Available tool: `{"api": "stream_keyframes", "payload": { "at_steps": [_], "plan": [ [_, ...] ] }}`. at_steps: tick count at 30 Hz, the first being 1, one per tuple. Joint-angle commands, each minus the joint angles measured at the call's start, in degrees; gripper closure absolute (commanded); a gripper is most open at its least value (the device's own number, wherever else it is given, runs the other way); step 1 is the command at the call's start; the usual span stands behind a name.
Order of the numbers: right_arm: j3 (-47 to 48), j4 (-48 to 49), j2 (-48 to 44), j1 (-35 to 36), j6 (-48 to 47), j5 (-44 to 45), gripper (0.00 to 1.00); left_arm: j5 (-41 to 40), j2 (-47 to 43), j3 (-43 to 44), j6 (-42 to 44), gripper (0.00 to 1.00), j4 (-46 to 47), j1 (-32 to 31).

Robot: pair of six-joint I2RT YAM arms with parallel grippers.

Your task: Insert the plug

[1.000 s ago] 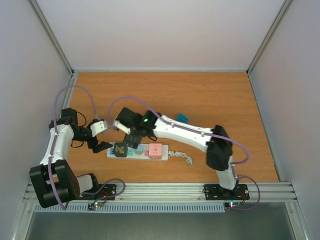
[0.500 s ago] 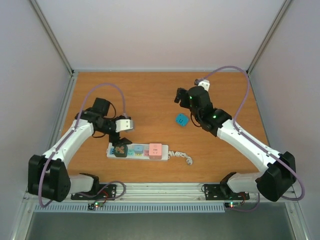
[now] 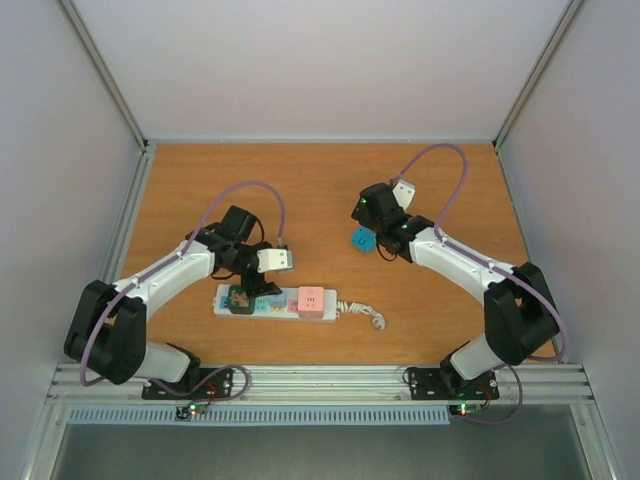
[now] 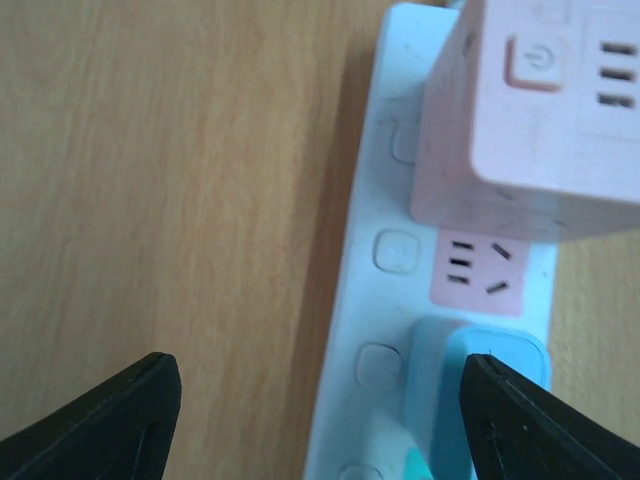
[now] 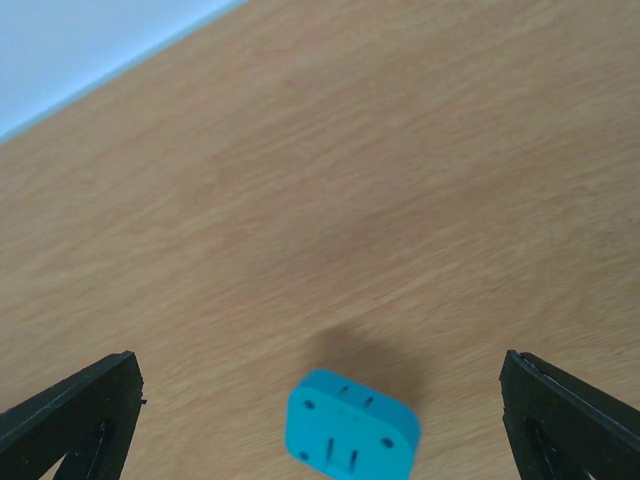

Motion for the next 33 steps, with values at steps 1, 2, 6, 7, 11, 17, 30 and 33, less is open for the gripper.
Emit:
{"api": "stream_keyframes", "payload": {
  "at_steps": [1,2,6,7,11,17,30,33],
  "plan": [
    [-2.0,2.7,3.0,-3.2,1.4,-2.0,0.02,-9.8,3.5,-1.7,-2.1,0.24,4.7,-0.9],
    [-2.4,3.5,3.6,-3.9,1.4,-3.4,0.01,-10.0,3.2,-1.9,-2.1,0.24,4.4,-0.9],
    [-4.4,6.3,6.1,-6.6,1.2,-9.0,0.01,-8.8,-0.7,-2.0,-1.1,0.2,1.8,-0.9],
    [-5.0,7.1,6.7,-7.3,1.2,-10.4,0.01,-8.3,-1.9,-1.7,-0.9,0.18,0.8,-0.9],
    [-7.4,11.1,9.0,-9.0,0.1,-16.5,0.02,-5.5,-6.8,-0.5,-0.4,0.05,-3.4,-0.9],
    [-7.8,16.5,13.1,-10.2,-3.1,-27.5,0.05,-2.4,-13.2,2.1,-2.1,0.0,-6.9,-0.9],
    [-9.4,21.5,14.7,-11.4,-3.8,-41.3,0.36,-2.7,-14.1,3.7,-5.2,0.0,-5.3,-0.8],
    [-12.0,22.4,12.1,-11.3,-3.1,-42.8,0.3,-2.5,-14.1,3.8,-5.2,0.0,-5.3,-0.8]
  ]
}}
